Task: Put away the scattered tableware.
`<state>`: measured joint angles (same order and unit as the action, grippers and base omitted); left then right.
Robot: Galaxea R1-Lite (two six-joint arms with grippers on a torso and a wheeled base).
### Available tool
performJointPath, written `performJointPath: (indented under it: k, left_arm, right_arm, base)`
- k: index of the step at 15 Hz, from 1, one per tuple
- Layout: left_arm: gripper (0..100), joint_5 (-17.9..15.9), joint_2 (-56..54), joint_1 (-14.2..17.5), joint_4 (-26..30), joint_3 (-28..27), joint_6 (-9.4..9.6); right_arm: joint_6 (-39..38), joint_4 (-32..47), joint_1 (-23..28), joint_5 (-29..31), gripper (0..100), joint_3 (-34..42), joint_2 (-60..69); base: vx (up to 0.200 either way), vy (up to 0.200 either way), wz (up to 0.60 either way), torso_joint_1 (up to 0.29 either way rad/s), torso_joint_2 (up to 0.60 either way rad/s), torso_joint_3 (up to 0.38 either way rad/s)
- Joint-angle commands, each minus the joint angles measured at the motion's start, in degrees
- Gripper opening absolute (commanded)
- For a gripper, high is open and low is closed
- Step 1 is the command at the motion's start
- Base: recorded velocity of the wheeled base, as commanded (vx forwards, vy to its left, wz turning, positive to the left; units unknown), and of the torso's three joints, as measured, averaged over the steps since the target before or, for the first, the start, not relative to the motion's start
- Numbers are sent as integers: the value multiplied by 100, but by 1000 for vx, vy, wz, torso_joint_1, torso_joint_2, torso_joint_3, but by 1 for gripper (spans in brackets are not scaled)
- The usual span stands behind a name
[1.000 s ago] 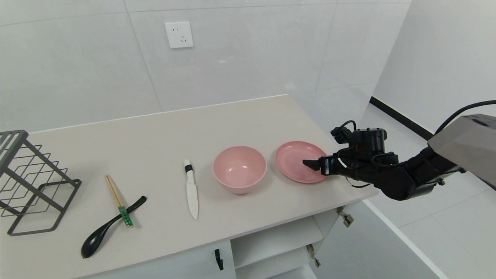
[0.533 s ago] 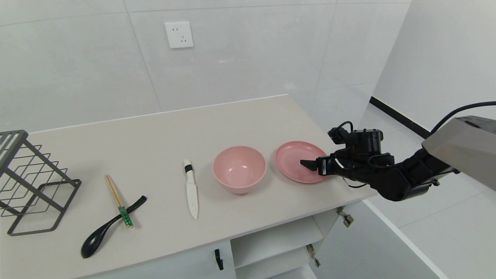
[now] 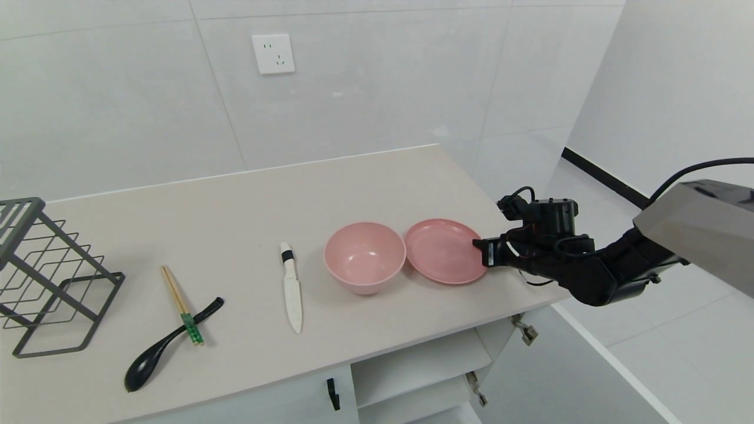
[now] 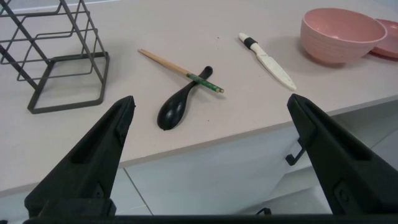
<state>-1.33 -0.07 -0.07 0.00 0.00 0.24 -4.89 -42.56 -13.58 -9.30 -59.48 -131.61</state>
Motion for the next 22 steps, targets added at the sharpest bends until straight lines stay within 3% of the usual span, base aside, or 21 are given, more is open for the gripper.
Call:
performJointPath:
  k: [1, 5, 9, 14, 18, 20, 21, 22]
  left_arm:
    - [100, 1, 7, -1, 0, 0, -7]
    - [100, -25, 7, -1, 0, 0, -16]
    - [100, -34, 7, -10, 0, 0, -7]
    - [100, -25, 7, -10, 0, 0, -42]
    - [100, -43, 7, -1, 9, 0, 37]
    - [100, -236, 7, -1, 0, 0, 195]
    - [100, -298, 7, 7, -62, 0, 327]
    - [100, -307, 7, 7, -193, 0, 336]
  right_arm:
    - [14, 28, 84, 34, 0, -2, -40]
    - [58, -517, 5, 51, 0, 42, 549]
    - [58, -1193, -382, 60, 0, 613, 1419]
    - [32, -1387, -663, 60, 0, 1632, 2807]
    - [-39, -1545, -620, 51, 0, 2810, 3897]
    - [-118, -2169, -514, 42, 0, 3153, 4073]
    - [-390, -2916, -453, 51, 0, 3364, 4073]
    - [-531, -3391, -417, 51, 0, 3663, 4055]
  base:
    - [0, 0, 0, 0, 0, 0]
    - [0, 0, 0, 0, 0, 0]
    - [0, 0, 0, 0, 0, 0]
    - [0, 0, 0, 0, 0, 0]
    - [0, 0, 0, 0, 0, 0]
    - [0, 0, 0, 0, 0, 0]
    - [0, 0, 0, 0, 0, 0]
    - [0, 0, 0, 0, 0, 0]
